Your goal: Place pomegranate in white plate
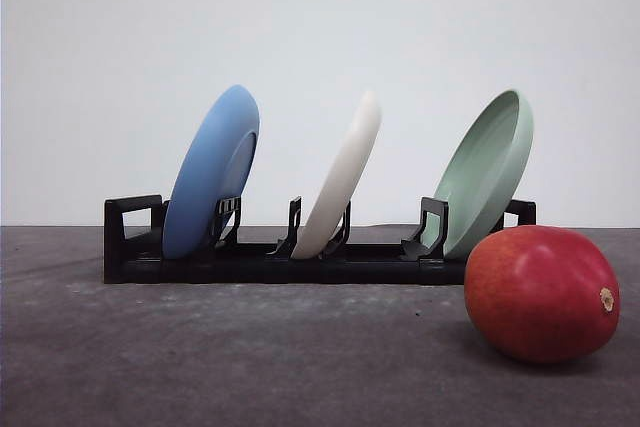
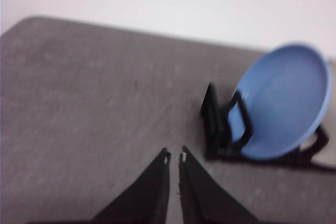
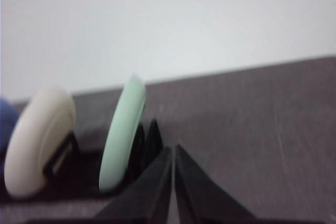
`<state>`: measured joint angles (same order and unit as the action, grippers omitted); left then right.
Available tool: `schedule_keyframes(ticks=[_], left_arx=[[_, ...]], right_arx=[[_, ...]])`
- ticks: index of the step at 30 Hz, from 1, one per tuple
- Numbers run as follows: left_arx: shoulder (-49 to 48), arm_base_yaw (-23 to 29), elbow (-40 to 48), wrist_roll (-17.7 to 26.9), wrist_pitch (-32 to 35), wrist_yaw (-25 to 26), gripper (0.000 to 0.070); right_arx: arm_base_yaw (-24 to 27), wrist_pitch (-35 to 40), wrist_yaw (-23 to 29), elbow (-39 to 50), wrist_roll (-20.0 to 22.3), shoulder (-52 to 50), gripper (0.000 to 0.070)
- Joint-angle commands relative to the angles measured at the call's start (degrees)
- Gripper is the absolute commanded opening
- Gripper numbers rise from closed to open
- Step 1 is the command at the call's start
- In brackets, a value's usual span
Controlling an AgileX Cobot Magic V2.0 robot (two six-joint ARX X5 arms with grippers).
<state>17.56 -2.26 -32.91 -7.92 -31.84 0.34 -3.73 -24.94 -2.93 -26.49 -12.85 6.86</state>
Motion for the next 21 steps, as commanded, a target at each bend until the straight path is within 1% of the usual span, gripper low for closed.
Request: schedule_keyframes(ticks=[1,5,9,11,14,17,19,21], left_arx=[[3.02,0.0,-2.62,4.06,-1.94,0.07,0.0012],[10.33,-0.02,-7.3,7.35,-6.69,0.13,0.0012],[16.61,-0.41,-10.13,10.83,-9.25,0.88,0.0012],[18.97,-1.31,-11.08,11.25,-9.31,1.01,0.0012],[21.83,-4.08,-12.39,11.36,-8.94,1.09,0.0012],[23.74,-8.21,-12.94,11.56,-7.49,1.09,0.0012],[24.64,-10.69,-13.25,12.41,-6.81,1.1,0.0012],[25.65,-12.95,-13.88,14.32,-6.71,1.14,0.0012]], right_arx=[[-0.07,-1.22,-0.38,-1.48,3.26,2.11,0.0004],[-0.07,-2.9,-2.1,-3.09,7.56,7.77,0.0004],[-0.17,-2.33,-6.05,-3.25,9.34,12.94,0.0004],[-0.17,-2.37,-7.86,-3.25,10.22,15.75,0.0004],[-1.59,-2.09,-8.9,-3.25,11.68,18.76,0.0004],[-4.58,-1.48,-8.86,-3.25,13.37,19.99,0.0004],[-6.86,-1.21,-8.86,-3.25,13.96,20.1,0.0004],[-8.92,-1.11,-8.95,-3.25,14.77,20.1,0.0005]])
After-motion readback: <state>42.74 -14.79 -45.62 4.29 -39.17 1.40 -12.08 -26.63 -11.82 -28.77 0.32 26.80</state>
